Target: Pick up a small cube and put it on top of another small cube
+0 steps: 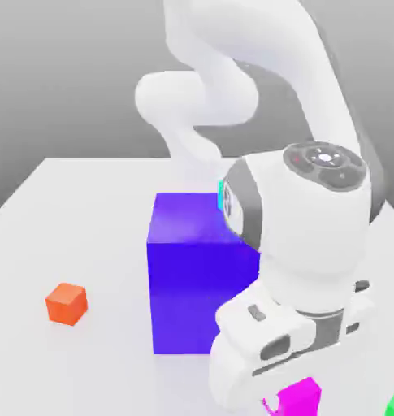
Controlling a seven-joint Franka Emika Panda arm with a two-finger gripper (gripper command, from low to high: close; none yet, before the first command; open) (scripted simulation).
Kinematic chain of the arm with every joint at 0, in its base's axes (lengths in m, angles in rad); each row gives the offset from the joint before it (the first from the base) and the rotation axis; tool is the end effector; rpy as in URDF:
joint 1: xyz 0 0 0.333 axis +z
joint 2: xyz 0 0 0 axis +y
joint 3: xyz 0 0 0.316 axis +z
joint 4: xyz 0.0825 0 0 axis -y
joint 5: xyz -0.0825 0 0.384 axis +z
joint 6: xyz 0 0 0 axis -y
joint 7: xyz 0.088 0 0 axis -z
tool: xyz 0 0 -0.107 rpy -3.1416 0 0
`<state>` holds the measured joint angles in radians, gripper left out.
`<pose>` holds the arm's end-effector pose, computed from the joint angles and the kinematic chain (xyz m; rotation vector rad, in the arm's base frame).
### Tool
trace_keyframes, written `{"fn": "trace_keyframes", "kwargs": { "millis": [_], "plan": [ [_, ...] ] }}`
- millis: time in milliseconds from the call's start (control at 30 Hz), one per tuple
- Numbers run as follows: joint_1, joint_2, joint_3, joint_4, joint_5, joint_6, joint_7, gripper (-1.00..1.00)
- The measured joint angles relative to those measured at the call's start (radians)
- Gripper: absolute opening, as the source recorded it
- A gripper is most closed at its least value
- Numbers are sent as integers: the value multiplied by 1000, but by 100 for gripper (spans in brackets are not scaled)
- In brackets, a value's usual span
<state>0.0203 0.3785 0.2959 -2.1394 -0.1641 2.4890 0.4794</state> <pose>0.5428 0.1780 0.2323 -3.1347 0.0807 0.0152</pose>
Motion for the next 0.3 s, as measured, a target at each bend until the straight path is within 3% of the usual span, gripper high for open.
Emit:
{"fn": "trace_keyframes", "kwargs": {
  "millis": [167,200,300],
  "plan": [
    [119,120,57,63,-122,38,-124,-100],
    [133,147,50,69,-141,57,-123,100],
    [133,147,50,69,-141,57,-123,100]
  ]
}}
